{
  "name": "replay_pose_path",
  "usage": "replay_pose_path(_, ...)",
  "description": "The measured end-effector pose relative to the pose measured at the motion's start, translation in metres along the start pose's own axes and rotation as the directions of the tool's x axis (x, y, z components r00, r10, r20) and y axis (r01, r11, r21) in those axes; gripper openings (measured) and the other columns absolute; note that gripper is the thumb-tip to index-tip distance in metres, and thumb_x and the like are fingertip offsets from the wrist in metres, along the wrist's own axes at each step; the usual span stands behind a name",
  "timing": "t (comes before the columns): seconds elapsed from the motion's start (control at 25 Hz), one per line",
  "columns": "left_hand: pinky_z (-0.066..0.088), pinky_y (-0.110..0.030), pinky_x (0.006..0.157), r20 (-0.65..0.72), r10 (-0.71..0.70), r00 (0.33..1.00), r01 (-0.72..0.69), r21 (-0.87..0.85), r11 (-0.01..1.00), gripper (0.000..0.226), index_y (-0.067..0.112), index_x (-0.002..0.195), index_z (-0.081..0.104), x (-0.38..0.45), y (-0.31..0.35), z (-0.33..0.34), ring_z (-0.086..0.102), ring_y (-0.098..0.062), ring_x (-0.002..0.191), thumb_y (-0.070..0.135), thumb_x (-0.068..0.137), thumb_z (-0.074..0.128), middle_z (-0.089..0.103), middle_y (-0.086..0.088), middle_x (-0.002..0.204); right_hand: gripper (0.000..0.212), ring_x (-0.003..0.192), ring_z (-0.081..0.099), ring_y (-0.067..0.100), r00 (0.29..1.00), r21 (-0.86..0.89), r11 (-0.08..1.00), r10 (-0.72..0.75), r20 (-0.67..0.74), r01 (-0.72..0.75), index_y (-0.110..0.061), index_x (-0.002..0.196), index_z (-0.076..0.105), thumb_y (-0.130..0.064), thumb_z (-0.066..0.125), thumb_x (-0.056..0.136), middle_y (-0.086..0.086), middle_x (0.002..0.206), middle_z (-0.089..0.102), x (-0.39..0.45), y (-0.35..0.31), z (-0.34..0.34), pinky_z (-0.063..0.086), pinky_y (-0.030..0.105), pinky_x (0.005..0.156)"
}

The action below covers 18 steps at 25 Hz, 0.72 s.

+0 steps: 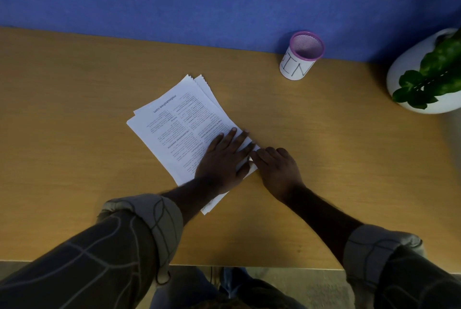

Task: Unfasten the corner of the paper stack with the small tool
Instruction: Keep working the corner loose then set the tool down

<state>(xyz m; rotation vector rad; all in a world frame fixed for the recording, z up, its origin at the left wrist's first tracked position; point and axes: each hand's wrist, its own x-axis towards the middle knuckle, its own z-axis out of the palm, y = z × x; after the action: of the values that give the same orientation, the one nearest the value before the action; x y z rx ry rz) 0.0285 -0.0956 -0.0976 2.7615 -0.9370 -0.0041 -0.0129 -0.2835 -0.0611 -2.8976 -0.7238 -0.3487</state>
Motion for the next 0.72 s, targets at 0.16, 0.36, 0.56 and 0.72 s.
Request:
replay_pose_path(0.16,0.023,-0.050,0.124,0.006,0.001,1.000,-0.001,-0.002,1.000,0.057,0.028,0.154,0.036,0.000,-0.001,0.001,0.021,-0.027,0.155,0.052,0.102,0.038,0.029,-0.003,0.166,0.023,0.090,0.064,0.024,0.961,0.162,0.948,0.273,0.039,-0.276,-0.010,0.110,0.067,-0.013,0.063,0.088,0.008,0.102,0.071,-0.001,0.005,-0.009,0.044,0.034,0.076)
replay_pose_path(0.36,0.027,-0.047,0.123,-0.021,-0.035,0.999,0.035,-0.012,0.999,0.065,0.017,0.155,0.033,0.000,0.000,0.002,0.024,-0.024,0.154,0.053,0.101,0.036,0.033,-0.003,0.164,0.021,0.093,0.064,0.021,0.891,0.243,0.858,0.446,0.082,-0.452,-0.012,0.112,0.070,-0.016,0.061,0.093,0.006,0.104,0.073,0.001,0.022,-0.017,0.042,0.032,0.079)
replay_pose_path(0.56,0.023,-0.043,0.125,-0.009,-0.052,0.999,0.052,-0.010,0.999,0.069,0.015,0.156,0.031,0.000,0.000,0.003,0.025,-0.023,0.154,0.056,0.101,0.034,0.034,-0.003,0.164,0.020,0.091,0.058,0.022,0.849,0.252,0.812,0.517,0.105,-0.526,-0.015,0.109,0.073,-0.016,0.065,0.091,0.005,0.099,0.071,0.004,0.025,-0.017,0.045,0.035,0.079)
replay_pose_path(0.72,0.023,-0.042,0.125,-0.014,-0.063,0.998,0.063,-0.024,0.998,0.071,0.014,0.157,0.028,0.000,0.000,0.003,0.025,-0.022,0.154,0.057,0.101,0.033,0.033,-0.004,0.164,0.020,0.099,0.052,0.022,0.813,0.091,0.810,0.566,0.133,-0.579,-0.020,0.108,0.070,-0.022,0.062,0.090,0.001,0.102,0.064,0.010,0.024,-0.021,0.038,0.041,0.085)
